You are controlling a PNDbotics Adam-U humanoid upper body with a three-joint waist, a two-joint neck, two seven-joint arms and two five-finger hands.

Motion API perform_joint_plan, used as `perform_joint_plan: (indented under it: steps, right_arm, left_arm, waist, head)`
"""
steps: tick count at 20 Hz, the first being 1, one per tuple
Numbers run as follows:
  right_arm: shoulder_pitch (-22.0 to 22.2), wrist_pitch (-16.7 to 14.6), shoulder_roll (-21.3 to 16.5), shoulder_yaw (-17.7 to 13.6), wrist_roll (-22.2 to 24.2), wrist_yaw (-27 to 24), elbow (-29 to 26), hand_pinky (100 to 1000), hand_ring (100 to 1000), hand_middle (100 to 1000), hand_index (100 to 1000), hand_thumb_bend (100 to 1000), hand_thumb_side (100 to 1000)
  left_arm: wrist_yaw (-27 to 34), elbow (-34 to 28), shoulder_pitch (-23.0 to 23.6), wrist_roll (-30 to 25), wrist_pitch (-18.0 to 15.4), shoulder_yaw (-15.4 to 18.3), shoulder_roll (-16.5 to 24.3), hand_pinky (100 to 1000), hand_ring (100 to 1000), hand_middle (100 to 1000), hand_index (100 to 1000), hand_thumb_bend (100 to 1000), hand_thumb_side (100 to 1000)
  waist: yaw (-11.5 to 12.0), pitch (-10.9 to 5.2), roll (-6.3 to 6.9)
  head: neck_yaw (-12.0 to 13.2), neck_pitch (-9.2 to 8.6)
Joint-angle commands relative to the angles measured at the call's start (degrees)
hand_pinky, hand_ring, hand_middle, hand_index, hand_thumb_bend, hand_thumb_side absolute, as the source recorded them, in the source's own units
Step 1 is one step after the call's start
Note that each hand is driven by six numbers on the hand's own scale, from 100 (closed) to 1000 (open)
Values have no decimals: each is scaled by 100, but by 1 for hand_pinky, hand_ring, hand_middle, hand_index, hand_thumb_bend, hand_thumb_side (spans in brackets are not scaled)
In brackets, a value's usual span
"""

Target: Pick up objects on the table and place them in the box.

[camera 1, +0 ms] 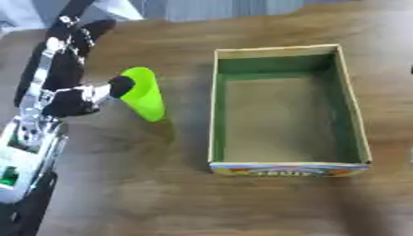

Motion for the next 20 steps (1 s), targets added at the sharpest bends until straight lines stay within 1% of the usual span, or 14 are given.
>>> perform_joint_plan:
  steps: [1, 5, 12, 17, 20]
  right_arm:
    - [-77, -8, -8, -2, 25, -16, -50, 181, 760, 863, 896, 100, 1000]
    - [-86, -10, -21, 5, 37, -20, -50, 180, 760, 863, 896, 100, 1000]
    - [-100, -18, -50, 25, 65, -28, -50, 176, 760, 863, 896, 100, 1000]
    - [-109, -22, -65, 33, 80, -32, -50, 175, 760, 863, 896, 100, 1000]
    - [-109, -23, -63, 31, 82, -31, -50, 174, 760, 862, 896, 100, 1000]
  left_arm:
    - [96, 9, -78, -145, 43, 87, 102, 959, 854, 1000, 1000, 1000, 379]
    - [91, 237, -114, -190, 31, 121, 60, 960, 853, 1000, 1000, 1000, 385]
    - [76, 766, -197, -83, -49, 180, 128, 956, 848, 1000, 1000, 1000, 402]
    - [287, 1251, -314, -38, -166, 147, 188, 954, 845, 1000, 1000, 1000, 421]
    - [396, 1433, -377, -69, -252, 132, 207, 955, 845, 1000, 1000, 1000, 425]
  waist:
    - [-5, -57, -27]
    - [-17, -38, -30]
    - [-47, -9, -15]
    - [-69, 14, -3]
    - [-85, 19, 5]
  head:
    - [38, 4]
    - [35, 4]
    - [39, 4]
    - [47, 4]
    - [47, 4]
